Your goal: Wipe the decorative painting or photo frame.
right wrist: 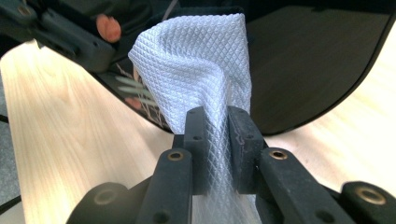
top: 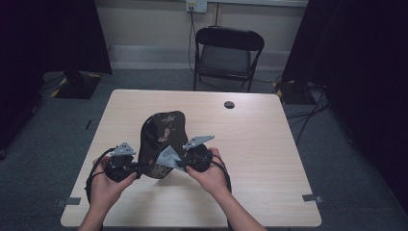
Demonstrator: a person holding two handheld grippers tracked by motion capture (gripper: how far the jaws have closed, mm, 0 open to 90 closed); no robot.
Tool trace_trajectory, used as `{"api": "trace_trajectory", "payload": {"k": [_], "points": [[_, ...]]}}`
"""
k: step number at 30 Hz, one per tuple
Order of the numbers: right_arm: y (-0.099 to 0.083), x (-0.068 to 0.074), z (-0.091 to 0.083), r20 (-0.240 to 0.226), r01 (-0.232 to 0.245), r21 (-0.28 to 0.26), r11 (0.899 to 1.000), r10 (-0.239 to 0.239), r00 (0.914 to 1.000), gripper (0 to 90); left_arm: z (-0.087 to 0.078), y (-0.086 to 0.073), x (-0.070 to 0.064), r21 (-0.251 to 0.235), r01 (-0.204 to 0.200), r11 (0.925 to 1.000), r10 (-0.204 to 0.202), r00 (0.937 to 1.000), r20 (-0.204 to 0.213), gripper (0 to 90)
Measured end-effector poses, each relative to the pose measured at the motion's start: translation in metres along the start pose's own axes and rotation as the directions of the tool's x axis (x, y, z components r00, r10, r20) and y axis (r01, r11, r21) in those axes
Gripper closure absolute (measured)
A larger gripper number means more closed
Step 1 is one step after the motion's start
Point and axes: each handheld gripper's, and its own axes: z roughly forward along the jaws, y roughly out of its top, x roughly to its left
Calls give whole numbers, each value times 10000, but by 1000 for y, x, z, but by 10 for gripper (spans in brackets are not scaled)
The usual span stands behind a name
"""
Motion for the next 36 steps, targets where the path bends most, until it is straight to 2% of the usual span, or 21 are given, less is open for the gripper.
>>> {"api": "trace_trajectory", "payload": {"k": [26, 36], "points": [[-45, -3, 32, 59, -357, 1018, 9942, 353, 9994, 794, 0, 0, 0, -29, -6, 10000, 6, 10000, -16, 785], [-51, -4, 32, 114, -285, 1175, 9927, 274, 9996, 793, 0, 0, 0, -57, 6, 10000, -6, 10000, -23, 784]]}}
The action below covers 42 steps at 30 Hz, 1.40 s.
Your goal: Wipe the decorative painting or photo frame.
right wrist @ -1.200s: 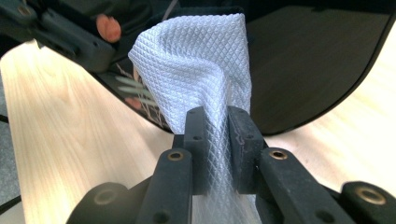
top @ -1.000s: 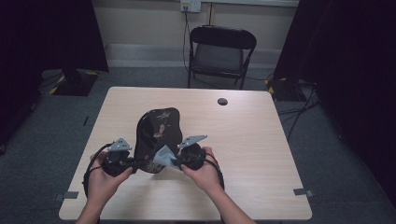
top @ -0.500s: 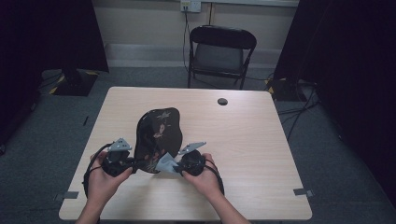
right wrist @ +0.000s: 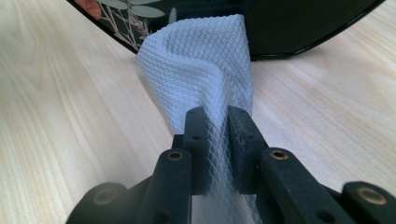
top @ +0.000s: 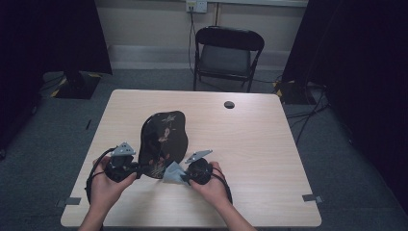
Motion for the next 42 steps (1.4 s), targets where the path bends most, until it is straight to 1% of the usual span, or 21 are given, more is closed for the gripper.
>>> {"api": "trace_trajectory", "payload": {"k": [5, 9, 11, 15, 17, 21, 23, 25, 29, 31, 32, 33, 34, 37, 39, 42], "points": [[-3, -2, 0, 14, -37, 61, 10000, 37, 10000, 793, 0, 0, 0, -1, -2, 10000, 2, 10000, -8, 784], [-4, -2, -1, -3, -29, -15, 10000, 29, 10000, 793, 0, 0, 0, -5, -4, 10000, 4, 10000, -8, 784], [-2, -3, -5, -20, -27, -97, 9999, 27, 10000, 793, 0, 0, 0, -5, -5, 10000, 5, 10000, -7, 784], [5, 0, -20, -26, 73, -451, 9990, -74, 10000, 793, 0, 0, 0, -8, -8, 10000, 8, 10000, -4, 785], [11, 2, -30, -23, 174, -613, 9980, -175, 9998, 793, 0, 0, 0, -2, -13, 10000, 13, 10000, -10, 784], [27, 5, -51, 55, 380, -1172, 9924, -376, 9993, 793, 0, 0, 0, -1, -38, 10000, 38, 10000, -14, 784], [38, 6, -64, 56, 395, -1506, 9878, -391, 9992, 794, 0, 0, 0, -8, -7, 10000, 7, 10000, -9, 785], [48, 7, -74, 160, 529, -1739, 9834, -508, 9986, 794, 0, 0, 0, -17, -1, 10000, 1, 10000, -9, 785], [73, 12, -96, 342, 836, -2290, 9698, -778, 9964, 794, 0, 0, 0, -22, 0, 10000, 0, 10000, -5, 785], [85, 16, -105, 484, 977, -2597, 9607, -880, 9949, 794, 0, 0, 0, -29, 0, 10000, 0, 10000, 1, 785], [92, 18, -110, 576, 1050, -2806, 9541, -924, 9941, 793, 0, 0, 0, -30, 1, 10000, -1, 10000, 3, 785], [96, 20, -113, 634, 1112, -2908, 9503, -968, 9933, 793, 0, 0, 0, -33, -2, 10000, 2, 10000, 5, 784], [102, 23, -116, 706, 1192, -3076, 9440, -1023, 9922, 793, 0, 0, 0, -33, -5, 10000, 5, 10000, 6, 784], [116, 29, -119, 704, 1326, -3188, 9385, -1161, 9907, 792, 0, 0, 0, -29, -8, 10000, 8, 10000, 3, 784], [121, 32, -118, 764, 1459, -3156, 9376, -1281, 9888, 790, 0, 0, 0, -22, -17, 10000, 17, 10000, -1, 784], [125, 34, -113, 905, 1503, -3026, 9412, -1286, 9876, 788, 0, 0, 0, 2, -11, 10000, 11, 10000, 27, 784]]}}
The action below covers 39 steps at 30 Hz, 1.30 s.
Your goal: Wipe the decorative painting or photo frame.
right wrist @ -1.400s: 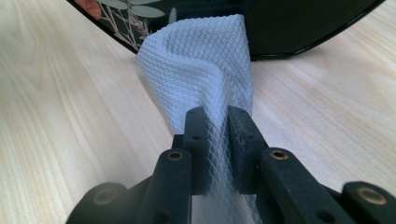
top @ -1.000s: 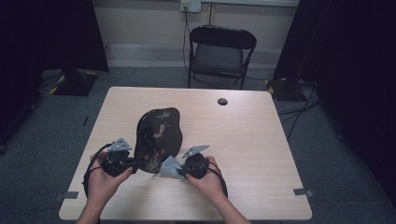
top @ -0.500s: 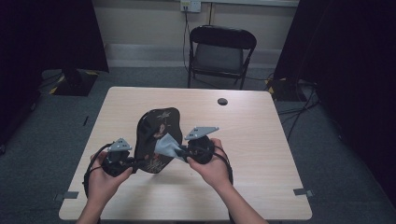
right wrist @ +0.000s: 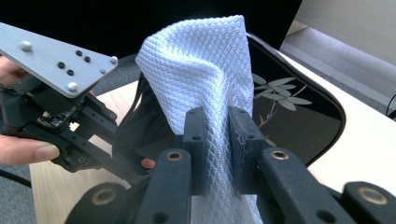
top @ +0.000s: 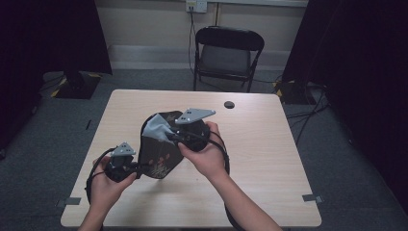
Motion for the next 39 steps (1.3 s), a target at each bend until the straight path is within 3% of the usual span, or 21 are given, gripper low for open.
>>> {"api": "trace_trajectory", "payload": {"k": [8, 19, 30, 39], "points": [[-19, -4, 11, -210, -312, 342, 9989, 320, 9993, 790, 0, 0, 0, -25, -1, 10000, 1, 10000, -8, 784], [-60, -4, 29, -318, -611, 1041, 9927, 647, 9974, 790, 0, 0, 0, -19, -4, 10000, 4, 10000, -6, 784], [-101, -4, 46, -334, -902, 1752, 9804, 975, 9947, 789, 0, 0, 0, -7, -16, 10000, 16, 10000, 1, 784], [-131, 0, 62, -353, -930, 2490, 9640, 1049, 9939, 790, 0, 0, 0, 1, -28, 10000, 28, 10000, 2, 784]]}}
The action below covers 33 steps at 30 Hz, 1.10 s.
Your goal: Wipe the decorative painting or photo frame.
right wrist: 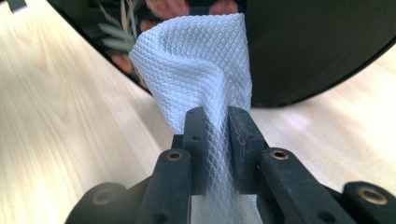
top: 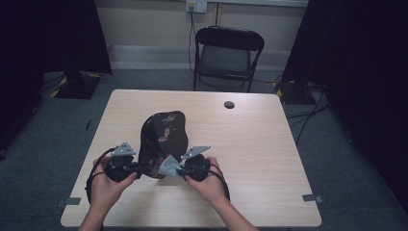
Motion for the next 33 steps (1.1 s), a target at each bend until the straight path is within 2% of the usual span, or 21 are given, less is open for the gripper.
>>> {"api": "trace_trajectory", "payload": {"k": [8, 11, 14, 18, 22, 25, 29, 33], "points": [[-19, -4, 15, -59, -357, 480, 9982, 360, 9993, 790, 0, 0, 0, -10, 4, 10000, -4, 10000, 2, 784], [-25, -6, 18, -81, -478, 503, 9976, 483, 9988, 790, 0, 0, 0, -15, 9, 10000, -9, 10000, 5, 784], [-26, -7, 17, -120, -545, 442, 9975, 551, 9984, 790, 0, 0, 0, -16, 12, 10000, -12, 10000, 3, 784], [-22, -7, 7, -144, -482, 274, 9985, 486, 9987, 791, 0, 0, 0, -23, 16, 10000, -16, 10000, 1, 784], [-9, -6, -10, -143, -290, -138, 9995, 288, 9995, 792, 0, 0, 0, -39, 27, 10000, -27, 10000, -9, 784], [10, -3, -29, -85, 48, -588, 9983, -53, 9999, 792, 0, 0, 0, -50, 6, 10000, -6, 10000, -23, 784], [37, 1, -52, 7, 449, -1177, 9920, -452, 9990, 791, 0, 0, 0, -42, -4, 10000, 4, 10000, -17, 784], [63, 2, -72, -52, 485, -1708, 9841, -502, 9987, 791, 0, 0, 0, -40, 16, 10000, -16, 10000, -1, 783]]}}
